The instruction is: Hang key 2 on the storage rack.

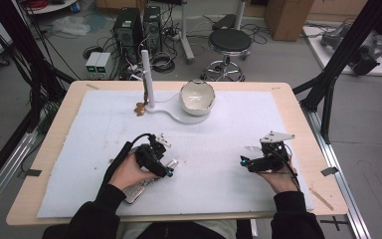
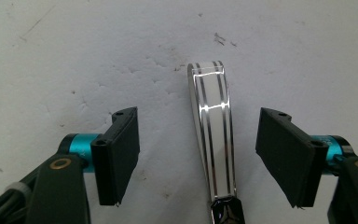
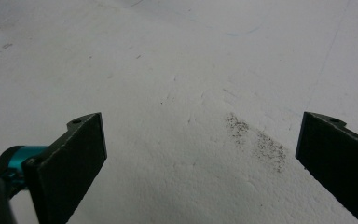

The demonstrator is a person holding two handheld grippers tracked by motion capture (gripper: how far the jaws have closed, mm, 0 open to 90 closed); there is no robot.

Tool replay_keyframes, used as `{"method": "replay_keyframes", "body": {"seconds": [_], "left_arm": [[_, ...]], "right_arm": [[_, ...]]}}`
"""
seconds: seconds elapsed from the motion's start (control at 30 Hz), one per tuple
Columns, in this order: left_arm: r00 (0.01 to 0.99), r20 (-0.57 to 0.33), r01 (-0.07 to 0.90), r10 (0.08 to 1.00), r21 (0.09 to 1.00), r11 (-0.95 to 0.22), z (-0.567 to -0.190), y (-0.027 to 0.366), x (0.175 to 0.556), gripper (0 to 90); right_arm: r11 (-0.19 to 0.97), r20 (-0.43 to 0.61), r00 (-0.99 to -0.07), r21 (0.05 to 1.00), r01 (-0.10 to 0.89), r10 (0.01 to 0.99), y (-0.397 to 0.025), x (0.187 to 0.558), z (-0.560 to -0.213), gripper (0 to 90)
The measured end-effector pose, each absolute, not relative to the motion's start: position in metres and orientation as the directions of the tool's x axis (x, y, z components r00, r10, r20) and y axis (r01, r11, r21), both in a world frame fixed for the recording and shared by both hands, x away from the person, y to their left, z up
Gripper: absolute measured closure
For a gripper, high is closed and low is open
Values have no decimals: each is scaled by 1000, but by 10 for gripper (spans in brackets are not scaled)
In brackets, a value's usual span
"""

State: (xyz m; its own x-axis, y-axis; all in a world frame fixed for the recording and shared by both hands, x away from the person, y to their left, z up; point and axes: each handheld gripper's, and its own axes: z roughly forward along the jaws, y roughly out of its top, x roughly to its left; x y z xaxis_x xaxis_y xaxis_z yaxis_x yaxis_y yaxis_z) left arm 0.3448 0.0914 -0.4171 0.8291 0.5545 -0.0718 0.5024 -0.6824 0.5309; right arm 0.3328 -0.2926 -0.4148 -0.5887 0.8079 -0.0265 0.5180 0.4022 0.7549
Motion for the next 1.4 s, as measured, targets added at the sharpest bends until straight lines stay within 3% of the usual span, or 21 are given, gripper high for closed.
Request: {"method": "replay_keyframes", "body": {"seconds": [0.43, 0.6, 0.8, 1.0, 1.4], "left_arm": [[842, -58, 488, 536, 507, -710, -422, 87, 341, 443], [835, -30, 487, 549, 507, -711, -421, 88, 341, 556], [837, 0, 471, 547, 509, -721, -421, 87, 340, 616], [848, 11, 450, 530, 516, -729, -421, 87, 338, 738], [859, -8, 436, 512, 537, -722, -419, 92, 340, 744]], "right_arm": [[410, -29, -593, 749, 520, 805, -291, 333, -416, 8], [412, -31, -595, 749, 518, 803, -291, 333, -416, 8], [415, -34, -598, 752, 513, 801, -290, 333, -416, 8], [416, -33, -599, 750, 515, 800, -289, 333, -416, 8], [411, -32, -596, 753, 514, 802, -290, 332, -415, 8]]}}
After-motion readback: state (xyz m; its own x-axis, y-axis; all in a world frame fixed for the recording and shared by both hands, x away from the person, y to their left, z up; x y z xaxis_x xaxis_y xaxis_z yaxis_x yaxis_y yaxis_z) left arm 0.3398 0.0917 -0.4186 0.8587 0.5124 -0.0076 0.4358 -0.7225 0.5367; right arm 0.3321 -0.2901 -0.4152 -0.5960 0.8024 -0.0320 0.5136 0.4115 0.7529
